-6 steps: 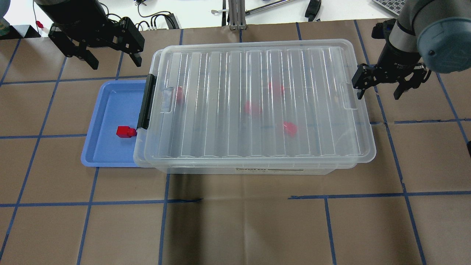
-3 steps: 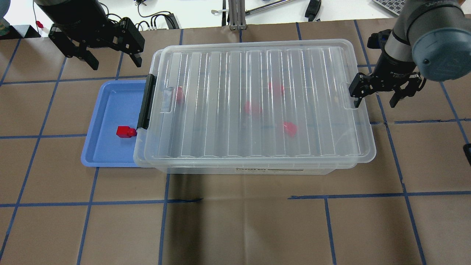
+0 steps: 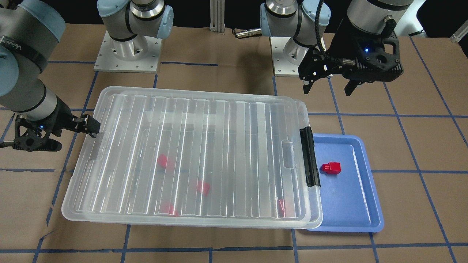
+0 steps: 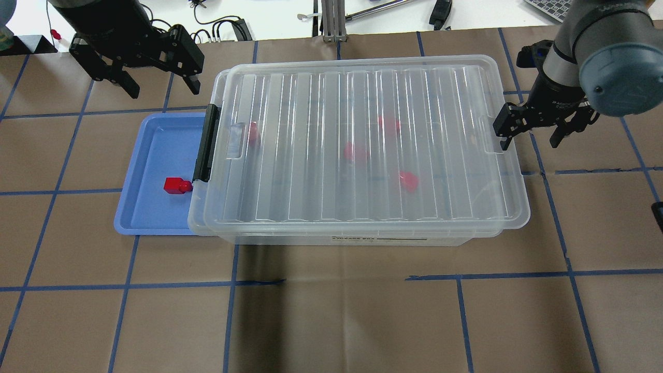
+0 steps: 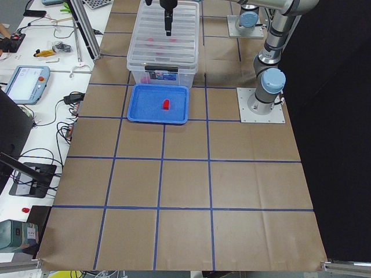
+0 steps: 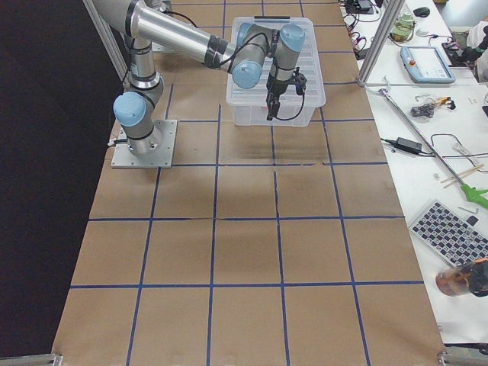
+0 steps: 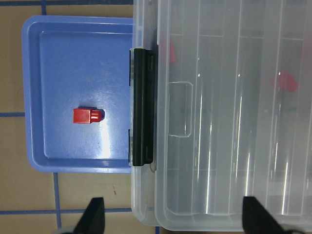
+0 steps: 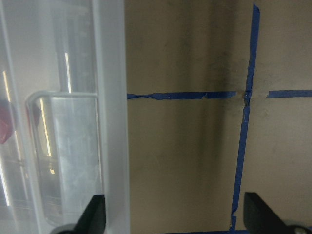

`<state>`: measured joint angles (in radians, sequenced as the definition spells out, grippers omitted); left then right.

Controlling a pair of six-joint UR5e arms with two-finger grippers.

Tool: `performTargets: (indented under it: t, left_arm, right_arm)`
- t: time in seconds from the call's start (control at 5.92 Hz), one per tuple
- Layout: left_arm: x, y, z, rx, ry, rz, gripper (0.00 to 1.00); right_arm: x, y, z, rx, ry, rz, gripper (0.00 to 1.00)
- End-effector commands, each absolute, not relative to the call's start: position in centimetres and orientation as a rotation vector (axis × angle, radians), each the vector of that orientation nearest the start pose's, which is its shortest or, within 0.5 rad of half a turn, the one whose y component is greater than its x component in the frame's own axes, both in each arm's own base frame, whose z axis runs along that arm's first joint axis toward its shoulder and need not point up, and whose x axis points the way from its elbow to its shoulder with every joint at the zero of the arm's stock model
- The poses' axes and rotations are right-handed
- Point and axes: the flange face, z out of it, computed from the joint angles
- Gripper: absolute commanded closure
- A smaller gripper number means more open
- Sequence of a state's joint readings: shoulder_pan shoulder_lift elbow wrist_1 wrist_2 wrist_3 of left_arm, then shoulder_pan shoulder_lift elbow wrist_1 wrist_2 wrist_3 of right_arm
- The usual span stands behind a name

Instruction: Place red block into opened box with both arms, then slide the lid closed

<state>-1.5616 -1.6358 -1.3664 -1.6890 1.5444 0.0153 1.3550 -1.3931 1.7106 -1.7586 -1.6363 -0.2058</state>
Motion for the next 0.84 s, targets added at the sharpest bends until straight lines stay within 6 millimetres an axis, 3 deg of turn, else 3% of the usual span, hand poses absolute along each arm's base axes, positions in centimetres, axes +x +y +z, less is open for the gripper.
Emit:
performTargets:
  t: [0.0,0.34,0.68]
  left_arm:
    - [-13.1,-51.9,54.1,0.012,3.167,-0.018,0.01]
    - [-13.0,-52.1,54.1,0.01,3.167,-0.025,0.01]
    - [-13.0,-52.0,54.1,0.012,3.167,-0.02,0.01]
  right_arm:
    - [-1.9,-55.1,34.6,-0.028,3.171,0.211,0.0]
    - [-2.8,-55.2,34.8,-0.065,3.207,0.202,0.0]
    - [-5.1,-55.0,34.8,-0.075,3.208,0.206,0.0]
